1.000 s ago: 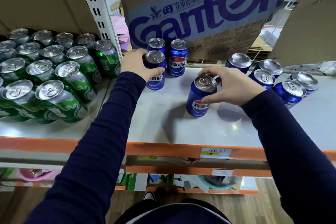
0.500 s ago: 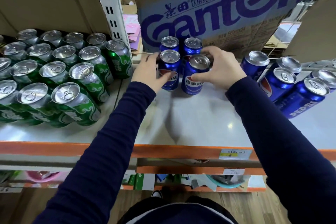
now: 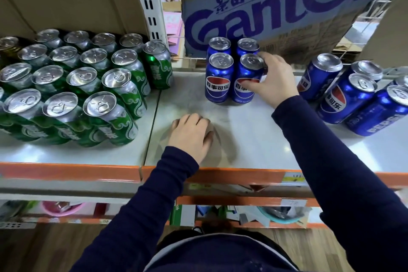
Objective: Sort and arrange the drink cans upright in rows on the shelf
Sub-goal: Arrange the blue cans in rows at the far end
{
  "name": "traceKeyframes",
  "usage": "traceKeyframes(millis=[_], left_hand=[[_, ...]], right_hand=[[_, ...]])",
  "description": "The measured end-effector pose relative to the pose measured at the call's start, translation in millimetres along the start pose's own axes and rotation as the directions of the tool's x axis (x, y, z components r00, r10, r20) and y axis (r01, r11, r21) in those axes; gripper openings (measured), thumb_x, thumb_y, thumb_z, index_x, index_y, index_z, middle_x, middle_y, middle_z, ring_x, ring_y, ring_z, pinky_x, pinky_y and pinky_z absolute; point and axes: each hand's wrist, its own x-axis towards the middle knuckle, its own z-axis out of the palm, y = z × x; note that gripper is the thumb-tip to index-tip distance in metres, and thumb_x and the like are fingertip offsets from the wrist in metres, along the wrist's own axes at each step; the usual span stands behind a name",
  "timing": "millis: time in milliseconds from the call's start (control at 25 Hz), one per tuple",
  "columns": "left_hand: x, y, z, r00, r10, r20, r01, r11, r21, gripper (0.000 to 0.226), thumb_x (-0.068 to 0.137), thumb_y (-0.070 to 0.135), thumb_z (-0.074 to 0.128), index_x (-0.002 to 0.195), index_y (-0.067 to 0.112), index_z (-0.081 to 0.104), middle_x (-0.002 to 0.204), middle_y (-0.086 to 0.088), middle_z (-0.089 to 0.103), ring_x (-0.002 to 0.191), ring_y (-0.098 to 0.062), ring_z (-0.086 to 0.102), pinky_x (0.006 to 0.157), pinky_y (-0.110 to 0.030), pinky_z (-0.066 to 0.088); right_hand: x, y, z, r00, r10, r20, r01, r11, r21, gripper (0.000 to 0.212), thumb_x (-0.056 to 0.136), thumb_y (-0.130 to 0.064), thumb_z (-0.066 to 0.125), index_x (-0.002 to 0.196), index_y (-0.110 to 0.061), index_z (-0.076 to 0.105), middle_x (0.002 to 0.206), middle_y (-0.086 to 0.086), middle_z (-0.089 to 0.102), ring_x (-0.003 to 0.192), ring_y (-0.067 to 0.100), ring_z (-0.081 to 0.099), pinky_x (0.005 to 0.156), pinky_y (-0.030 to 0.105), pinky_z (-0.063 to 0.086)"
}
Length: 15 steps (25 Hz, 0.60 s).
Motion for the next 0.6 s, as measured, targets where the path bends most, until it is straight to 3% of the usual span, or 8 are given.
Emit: traceKeyframes(millis=[320, 480, 600], left_hand=[[3.4, -3.4, 1.3, 1.000, 0.006, -0.007, -0.006, 0.999, -0.034, 0.031, 0.091, 0.033, 0.049, 0.111, 0.012, 0.062, 0.110, -0.006, 0.058, 0.107, -0.026, 0.048, 0.091, -0.040, 0.038], [4.0, 6.2, 1.7, 0.999, 0.007, -0.034, -0.010, 0.996, -0.084, 0.032, 0.091, 0.033, 0.050, 0.117, 0.015, 0.061, 0.112, -0.003, 0.061, 0.105, -0.024, 0.055, 0.090, -0.039, 0.044], [8.2, 40.4, 5.8, 0.992, 0.105, -0.072, -0.117, 0.976, -0.184, 0.031, 0.090, 0.031, 0.055, 0.115, 0.014, 0.063, 0.110, -0.002, 0.064, 0.094, -0.023, 0.062, 0.083, -0.037, 0.051]], right_hand=[[-23.2, -4.2, -3.4, 0.998, 0.018, 0.054, -0.021, 0.998, 0.063, 0.077, 0.083, -0.024, 0.070, 0.146, -0.010, 0.029, 0.141, 0.011, 0.044, 0.128, 0.022, 0.043, 0.104, 0.031, 0.037], [-61.0, 13.7, -12.9, 0.995, 0.086, 0.045, -0.091, 0.989, 0.118, 0.046, 0.085, -0.019, 0.066, 0.129, -0.010, 0.056, 0.113, 0.007, 0.065, 0.101, 0.015, 0.059, 0.094, 0.035, 0.049], [-94.3, 43.6, -27.2, 0.982, 0.181, -0.049, -0.169, 0.968, 0.184, 0.023, 0.083, -0.014, 0.068, 0.106, -0.013, 0.070, 0.091, 0.001, 0.069, 0.078, 0.008, 0.062, 0.080, 0.025, 0.053]])
